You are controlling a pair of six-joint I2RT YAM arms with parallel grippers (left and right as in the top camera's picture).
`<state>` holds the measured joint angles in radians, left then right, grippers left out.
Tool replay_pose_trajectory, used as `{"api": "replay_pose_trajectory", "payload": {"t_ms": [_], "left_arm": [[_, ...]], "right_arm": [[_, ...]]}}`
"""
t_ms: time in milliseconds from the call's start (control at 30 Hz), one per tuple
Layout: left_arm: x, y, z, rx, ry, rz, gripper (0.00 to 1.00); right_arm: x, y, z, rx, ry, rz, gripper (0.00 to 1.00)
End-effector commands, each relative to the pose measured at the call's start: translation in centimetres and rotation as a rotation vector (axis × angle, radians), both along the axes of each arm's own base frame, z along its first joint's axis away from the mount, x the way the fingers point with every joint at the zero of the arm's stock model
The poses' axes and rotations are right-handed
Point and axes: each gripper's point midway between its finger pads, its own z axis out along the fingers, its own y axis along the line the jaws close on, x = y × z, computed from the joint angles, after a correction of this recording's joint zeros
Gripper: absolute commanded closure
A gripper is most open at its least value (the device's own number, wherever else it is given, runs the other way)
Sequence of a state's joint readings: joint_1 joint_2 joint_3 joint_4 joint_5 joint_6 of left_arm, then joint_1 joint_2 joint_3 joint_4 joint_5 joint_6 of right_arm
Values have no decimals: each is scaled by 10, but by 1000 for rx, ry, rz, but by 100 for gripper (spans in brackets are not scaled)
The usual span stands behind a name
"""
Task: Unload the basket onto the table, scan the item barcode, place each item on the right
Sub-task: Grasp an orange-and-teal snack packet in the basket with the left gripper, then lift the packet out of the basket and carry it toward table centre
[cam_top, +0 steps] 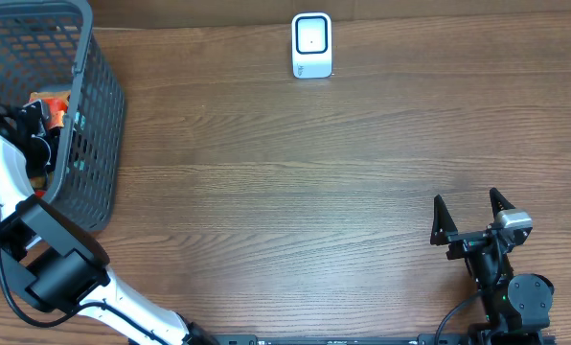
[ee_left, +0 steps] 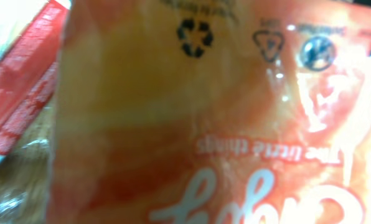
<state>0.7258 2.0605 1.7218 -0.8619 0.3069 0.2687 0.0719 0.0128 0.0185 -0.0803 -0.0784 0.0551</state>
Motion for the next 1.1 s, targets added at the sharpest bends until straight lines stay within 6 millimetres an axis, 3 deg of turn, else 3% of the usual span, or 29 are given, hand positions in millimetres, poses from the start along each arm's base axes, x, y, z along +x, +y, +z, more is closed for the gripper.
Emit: {"api": "replay_pose_trajectory", "payload": {"t_ms": [0,200,400,500,667,767,867,967,1067], "left_arm": [[11,9,84,139,-150,12,56],[5,9,168,229,-314,113,55],[-15,-12,257,275,-513,200,54],[-26,-32,292,285,-592,206,54],[-39,-83,339,297,-703,148,54],[-46,-123,355,284,-737,73,54],[-55,-168,358,242,-737,-16,54],[-66,-208,348,185,-690,-101,55],[-76,-243,325,113,-593,-187,55]], "right_arm": [[0,-1,-3,-4,-1,-5,0],[0,-1,-3,-4,-1,-5,0],[0,-1,-3,-4,-1,-5,0],[0,-1,-3,-4,-1,-4,0],[0,-1,-3,-4,-1,-5,0],[0,-1,-3,-4,-1,-5,0],[0,-1,-3,-4,-1,-5,0],[0,-1,-3,-4,-1,-4,0],[0,-1,-3,-4,-1,-5,0]]}}
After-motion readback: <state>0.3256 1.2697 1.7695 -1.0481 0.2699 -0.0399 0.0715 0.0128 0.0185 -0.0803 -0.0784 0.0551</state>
